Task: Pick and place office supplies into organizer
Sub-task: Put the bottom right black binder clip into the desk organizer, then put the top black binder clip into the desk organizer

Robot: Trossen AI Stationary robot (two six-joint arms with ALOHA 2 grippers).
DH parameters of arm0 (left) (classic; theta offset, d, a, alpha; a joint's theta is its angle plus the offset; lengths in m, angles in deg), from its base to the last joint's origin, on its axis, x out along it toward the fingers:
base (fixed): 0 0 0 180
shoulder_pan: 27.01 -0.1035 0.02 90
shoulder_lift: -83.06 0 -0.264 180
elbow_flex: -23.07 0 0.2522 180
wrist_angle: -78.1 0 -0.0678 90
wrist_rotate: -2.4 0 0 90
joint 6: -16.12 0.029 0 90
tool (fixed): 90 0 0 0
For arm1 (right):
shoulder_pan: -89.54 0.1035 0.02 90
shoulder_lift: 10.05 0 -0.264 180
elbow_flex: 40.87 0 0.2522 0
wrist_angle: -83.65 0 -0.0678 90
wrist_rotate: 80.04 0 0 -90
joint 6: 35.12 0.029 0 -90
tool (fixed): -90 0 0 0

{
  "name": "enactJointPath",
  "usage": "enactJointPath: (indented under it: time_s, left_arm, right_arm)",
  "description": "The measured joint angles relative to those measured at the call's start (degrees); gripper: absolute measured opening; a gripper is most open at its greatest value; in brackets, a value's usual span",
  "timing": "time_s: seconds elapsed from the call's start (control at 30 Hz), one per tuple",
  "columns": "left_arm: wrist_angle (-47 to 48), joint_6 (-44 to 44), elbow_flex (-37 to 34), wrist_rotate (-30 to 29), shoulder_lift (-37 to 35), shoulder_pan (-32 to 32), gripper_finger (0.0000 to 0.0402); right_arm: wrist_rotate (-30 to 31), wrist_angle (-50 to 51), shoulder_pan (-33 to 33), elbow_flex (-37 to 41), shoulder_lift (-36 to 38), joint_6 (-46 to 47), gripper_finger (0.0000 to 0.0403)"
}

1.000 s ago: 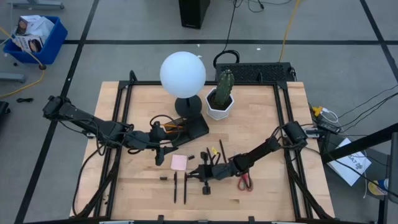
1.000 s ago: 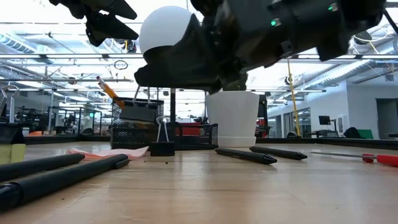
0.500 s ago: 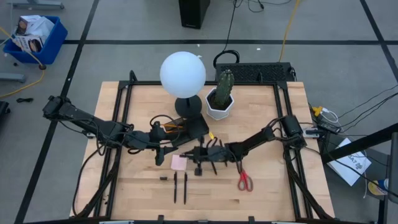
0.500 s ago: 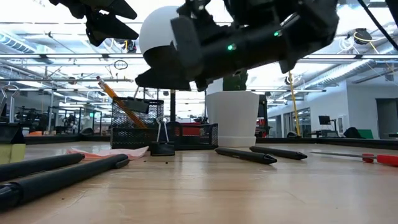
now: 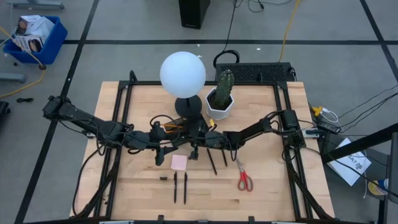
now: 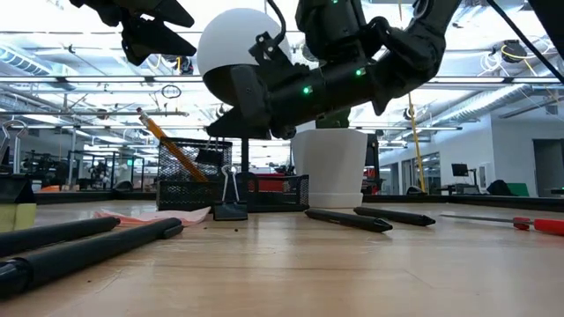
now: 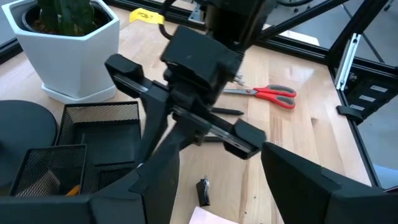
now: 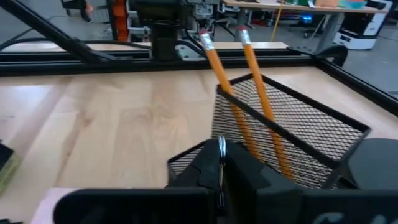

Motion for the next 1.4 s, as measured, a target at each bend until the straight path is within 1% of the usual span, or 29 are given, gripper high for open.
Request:
enactJointPath:
  time_s: [0.73, 1.3, 1.4]
  left_arm:
    - [0.0, 0.0, 0.0, 0.0, 0.0, 0.0, 0.0232]
    - [0.0, 0.0, 0.0, 0.0, 0.0, 0.0, 0.0232]
    - [0.1, 0.0, 0.0, 0.0, 0.0, 0.0, 0.0232]
  right_arm:
    - [0.0, 0.0, -2.0, 0.0, 0.0, -0.4, 0.0016]
    - [-0.3, 0.0, -1.5, 0.0, 0.0, -0.1, 0.0075]
    - [-3.4, 0.0, -0.9, 0.0, 0.0, -0.1, 0.0079]
